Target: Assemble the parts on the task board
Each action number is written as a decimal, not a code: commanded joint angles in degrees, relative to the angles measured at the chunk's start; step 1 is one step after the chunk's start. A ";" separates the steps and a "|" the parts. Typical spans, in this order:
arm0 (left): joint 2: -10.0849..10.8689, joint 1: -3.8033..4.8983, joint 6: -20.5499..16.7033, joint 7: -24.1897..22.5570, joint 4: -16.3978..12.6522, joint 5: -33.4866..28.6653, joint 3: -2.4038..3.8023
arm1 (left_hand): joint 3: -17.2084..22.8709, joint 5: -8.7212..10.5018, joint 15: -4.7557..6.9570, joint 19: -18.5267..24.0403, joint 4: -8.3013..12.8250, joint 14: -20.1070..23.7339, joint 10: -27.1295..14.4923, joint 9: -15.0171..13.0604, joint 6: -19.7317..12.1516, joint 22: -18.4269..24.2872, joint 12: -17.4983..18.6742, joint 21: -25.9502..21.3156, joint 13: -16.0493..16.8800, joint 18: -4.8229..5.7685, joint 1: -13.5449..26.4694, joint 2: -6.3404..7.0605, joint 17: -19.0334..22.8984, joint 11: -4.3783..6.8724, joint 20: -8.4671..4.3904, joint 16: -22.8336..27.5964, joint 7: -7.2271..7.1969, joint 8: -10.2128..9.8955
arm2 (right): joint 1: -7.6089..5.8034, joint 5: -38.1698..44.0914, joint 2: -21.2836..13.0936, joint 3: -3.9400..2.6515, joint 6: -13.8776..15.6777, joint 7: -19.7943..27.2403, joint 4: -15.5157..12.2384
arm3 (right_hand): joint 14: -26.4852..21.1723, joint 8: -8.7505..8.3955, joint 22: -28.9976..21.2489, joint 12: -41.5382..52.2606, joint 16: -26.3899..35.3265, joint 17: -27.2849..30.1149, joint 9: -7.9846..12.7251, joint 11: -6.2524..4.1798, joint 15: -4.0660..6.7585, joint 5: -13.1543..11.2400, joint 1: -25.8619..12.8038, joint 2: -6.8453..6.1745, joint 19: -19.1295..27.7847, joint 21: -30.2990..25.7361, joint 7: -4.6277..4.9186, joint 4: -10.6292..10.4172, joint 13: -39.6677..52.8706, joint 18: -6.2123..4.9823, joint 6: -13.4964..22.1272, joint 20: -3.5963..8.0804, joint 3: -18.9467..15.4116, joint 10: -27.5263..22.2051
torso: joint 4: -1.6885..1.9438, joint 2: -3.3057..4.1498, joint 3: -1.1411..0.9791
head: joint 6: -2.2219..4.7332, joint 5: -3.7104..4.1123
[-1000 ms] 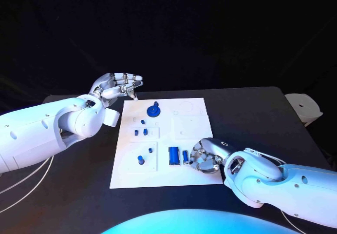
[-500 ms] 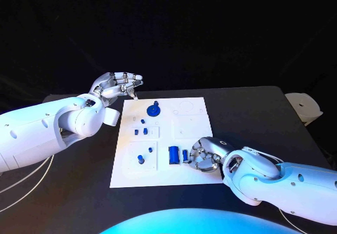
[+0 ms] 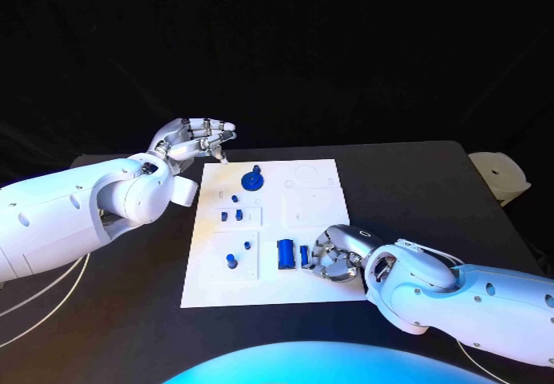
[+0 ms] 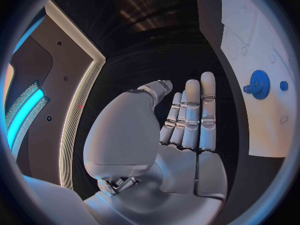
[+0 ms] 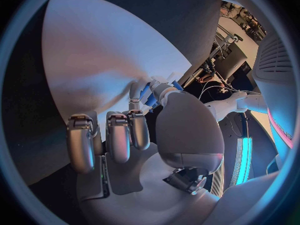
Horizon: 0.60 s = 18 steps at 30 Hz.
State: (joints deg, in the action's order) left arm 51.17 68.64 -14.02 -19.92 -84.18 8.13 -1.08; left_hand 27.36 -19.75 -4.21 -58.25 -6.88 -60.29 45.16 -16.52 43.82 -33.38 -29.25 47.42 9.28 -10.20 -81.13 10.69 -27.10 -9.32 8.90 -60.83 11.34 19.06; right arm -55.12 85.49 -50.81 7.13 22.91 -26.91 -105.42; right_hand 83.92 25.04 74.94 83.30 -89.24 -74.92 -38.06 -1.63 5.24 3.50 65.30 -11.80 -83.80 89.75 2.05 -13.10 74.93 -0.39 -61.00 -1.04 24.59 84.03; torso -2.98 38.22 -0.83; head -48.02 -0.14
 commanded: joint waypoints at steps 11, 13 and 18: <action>-0.03 0.05 0.84 -0.15 0.04 0.18 0.04 | 0.34 -0.13 -0.01 0.48 0.08 0.57 -0.59 0.09 -0.30 -0.09 -0.26 0.26 -0.10 -0.37 0.39 -0.07 0.06 0.07 0.02 -0.39 1.80 0.25 | 0.11 0.39 -1.06 0.09 -0.20 0.93 -1.21 | 5.67 0.16 15.06 -0.98 0.07 -13.08 0.23 -0.20 0.09 2.32 -1.03 -1.79 -6.20 0.25 0.26 -1.60 11.14 0.39 0.56 0.22 -4.04 3.22 | -0.03 -0.04 -0.05 | 0.12 -0.11; -0.02 0.05 0.84 -0.15 0.08 0.18 0.04 | 0.34 -0.13 -0.01 0.48 0.08 0.57 -0.59 0.09 -0.30 -0.09 -0.26 0.26 -0.10 -0.37 0.39 -0.07 0.06 0.07 0.02 -0.39 1.80 0.25 | 0.09 0.38 -1.71 0.09 0.26 1.40 -1.88 | 5.58 0.05 15.06 -1.64 0.27 -12.63 0.28 -0.09 0.00 2.36 -0.96 -2.00 -6.20 0.25 0.38 -1.85 10.82 0.39 0.84 0.15 -4.93 2.95 | -0.03 -0.04 -0.03 | 0.12 -0.13; 0.01 0.04 0.77 -0.20 0.26 0.18 0.04 | 0.34 -0.13 -0.01 0.48 0.08 0.57 -0.59 0.09 -0.30 -0.09 -0.26 0.26 -0.10 -0.37 0.39 -0.07 0.06 0.07 0.02 -0.39 1.80 0.25 | -0.69 -0.48 -4.05 0.08 2.67 4.55 -3.98 | 5.40 -0.32 15.06 -3.52 0.63 -11.87 0.44 0.25 -0.30 2.60 0.41 -1.75 -6.20 0.25 0.75 -2.60 9.89 0.39 1.75 -0.12 -7.97 2.12 | -0.09 -0.16 0.04 | 0.22 -0.14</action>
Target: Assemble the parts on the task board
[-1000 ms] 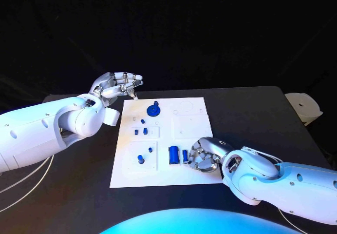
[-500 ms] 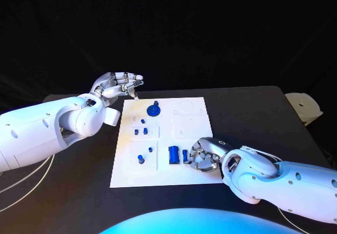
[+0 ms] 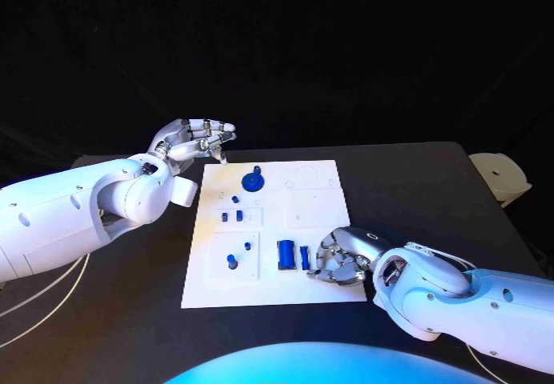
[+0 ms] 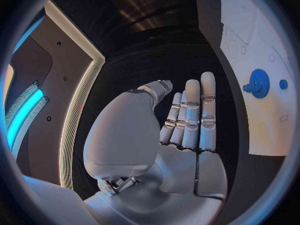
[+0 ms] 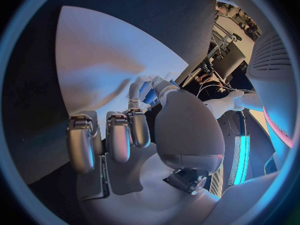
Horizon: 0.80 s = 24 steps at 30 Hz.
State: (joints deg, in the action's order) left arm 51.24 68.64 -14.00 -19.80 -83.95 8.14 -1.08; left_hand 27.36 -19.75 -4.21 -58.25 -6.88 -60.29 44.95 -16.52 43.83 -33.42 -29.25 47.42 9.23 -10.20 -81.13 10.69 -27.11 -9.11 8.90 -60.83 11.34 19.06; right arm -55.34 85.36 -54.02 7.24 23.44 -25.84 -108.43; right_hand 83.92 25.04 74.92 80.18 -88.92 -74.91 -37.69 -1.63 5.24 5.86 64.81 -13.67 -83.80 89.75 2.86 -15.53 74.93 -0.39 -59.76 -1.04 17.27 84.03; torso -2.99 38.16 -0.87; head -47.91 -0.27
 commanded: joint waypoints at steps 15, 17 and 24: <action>-1.70 -0.68 -0.30 -3.08 2.45 -1.39 -0.52 | -0.07 0.21 -0.01 0.94 -0.83 1.05 0.38 0.03 -0.08 0.24 -1.62 -0.24 0.07 -0.39 2.20 0.12 0.39 0.16 0.20 -0.56 1.41 1.17 | -8.91 -34.73 -2.08 -0.06 10.36 30.10 7.45 | -1.25 -6.25 3.68 -32.87 13.11 8.13 2.68 3.49 -3.10 4.78 12.87 4.84 5.04 -36.27 3.82 0.97 -8.01 -6.04 7.87 -2.39 -1.79 -14.36 | -0.76 -2.46 1.07 | 3.66 0.33; -2.42 -1.35 -0.82 -4.29 3.40 -2.69 -0.55 | -0.24 0.25 0.15 1.03 -1.12 1.22 1.32 -0.04 0.30 0.48 -2.29 -0.61 0.16 -0.43 2.59 0.13 0.59 0.46 0.13 -0.47 1.10 1.66 | -9.79 -42.99 -0.76 -0.07 9.31 33.26 10.87 | -2.15 -6.61 0.67 -41.41 16.51 12.16 2.69 3.63 -3.03 4.03 15.21 5.04 6.07 -42.41 4.00 1.85 -14.45 -6.86 8.22 -2.73 -0.22 -17.45 | -0.72 -3.20 1.09 | 4.67 -0.13; -5.43 -3.12 -2.37 -8.15 8.51 -8.74 -0.60 | -0.46 0.52 0.59 2.97 -2.47 4.06 5.95 0.07 1.01 4.10 -2.15 -6.33 -1.07 -0.39 3.27 0.41 4.39 1.44 -0.13 6.28 0.18 3.41 | -11.58 -63.26 6.67 -0.64 4.83 43.75 24.85 | -14.40 -10.47 -20.38 -59.92 45.36 37.22 6.02 5.85 -5.54 1.73 15.65 3.47 14.80 -76.59 6.60 1.74 -36.19 -9.99 9.24 -5.13 6.56 -21.75 | -1.17 -4.95 0.91 | 9.01 -0.35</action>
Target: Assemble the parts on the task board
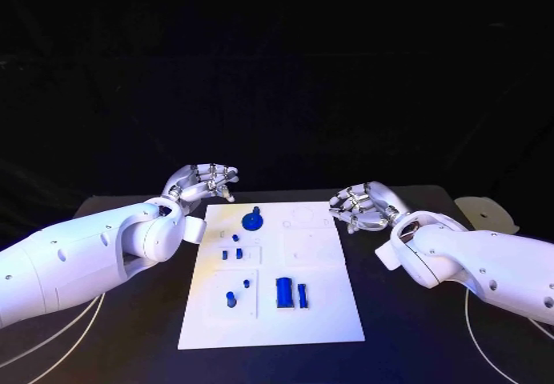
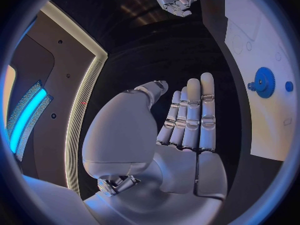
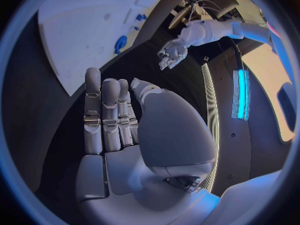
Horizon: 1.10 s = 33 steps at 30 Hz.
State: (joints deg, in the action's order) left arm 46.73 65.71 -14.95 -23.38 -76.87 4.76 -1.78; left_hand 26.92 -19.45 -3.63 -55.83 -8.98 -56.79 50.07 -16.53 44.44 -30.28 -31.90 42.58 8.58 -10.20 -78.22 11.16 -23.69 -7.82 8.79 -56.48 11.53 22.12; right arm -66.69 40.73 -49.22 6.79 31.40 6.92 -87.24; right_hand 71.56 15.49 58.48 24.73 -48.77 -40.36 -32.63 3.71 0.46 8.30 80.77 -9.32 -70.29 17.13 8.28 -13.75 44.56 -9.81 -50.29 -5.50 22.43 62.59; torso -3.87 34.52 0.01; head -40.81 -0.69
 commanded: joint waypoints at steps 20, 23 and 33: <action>-6.18 -1.65 -4.17 -4.72 6.69 -6.10 0.27 | -26.92 19.45 3.63 55.83 8.98 56.79 -50.07 16.53 -44.44 30.28 31.90 -42.58 -8.58 10.20 35.12 -11.16 23.69 7.82 -8.79 56.48 -11.53 -22.12 | 0.39 -24.42 10.22 -1.98 -2.24 14.91 17.87 | -71.56 -15.49 -58.48 -24.73 48.77 40.36 32.63 -3.71 -0.46 -8.30 -38.65 9.32 70.29 -17.13 -8.28 13.75 -44.56 9.81 50.29 5.50 -22.43 -62.59 | 1.71 -2.64 -0.15 | 5.53 0.38; -5.65 -2.15 -7.38 -4.94 4.16 -5.93 0.47 | -26.92 19.45 3.63 55.83 8.98 56.79 -50.07 16.53 -44.44 30.28 31.90 -42.58 -8.58 10.20 78.22 -11.16 23.69 7.82 -8.79 56.48 -11.53 -22.12 | 1.35 -26.97 9.33 -2.73 0.10 16.15 14.65 | -71.56 -15.49 -58.48 -24.73 48.77 40.36 32.63 -3.71 -0.46 -8.30 -80.77 9.32 70.29 -17.13 -8.28 13.75 -44.56 9.81 50.29 5.50 -22.43 -62.59 | 2.96 -3.05 -0.07 | 6.06 0.56; -3.13 -4.52 -22.57 -5.97 -7.86 -5.12 1.38 | -26.92 19.45 3.63 55.83 8.98 56.79 -50.07 16.53 -44.44 30.28 31.90 -42.58 -8.58 10.20 78.22 -11.16 23.69 7.82 -8.79 56.48 -11.53 -22.12 | 5.38 -37.69 5.58 -5.89 9.93 21.40 1.12 | -71.56 -15.49 -58.48 -24.73 48.77 40.36 32.63 -3.71 -0.46 -8.30 -80.77 9.32 70.29 -17.13 -8.28 13.75 -44.56 9.81 50.29 5.50 -22.43 -62.59 | 3.87 -3.34 -0.01 | 6.44 0.69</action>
State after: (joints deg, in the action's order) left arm 43.47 61.29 -29.22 -28.00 -83.74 -1.36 -0.51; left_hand 1.10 -0.84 -0.21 -2.14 -0.39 -2.04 2.15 -0.51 1.84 -0.27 -0.66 0.60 0.20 -1.20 -9.67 0.43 -0.53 -0.31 0.50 -0.84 0.28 0.85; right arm -61.50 8.65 -43.37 1.01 35.95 24.39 -85.22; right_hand 3.34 0.41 1.01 0.38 -0.70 -0.90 -1.00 0.30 -0.20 0.40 8.83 -0.34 -2.69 0.50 0.28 -0.33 0.45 -0.79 -2.11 -0.45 1.15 3.42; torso -0.30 31.27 -0.03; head -34.41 -0.01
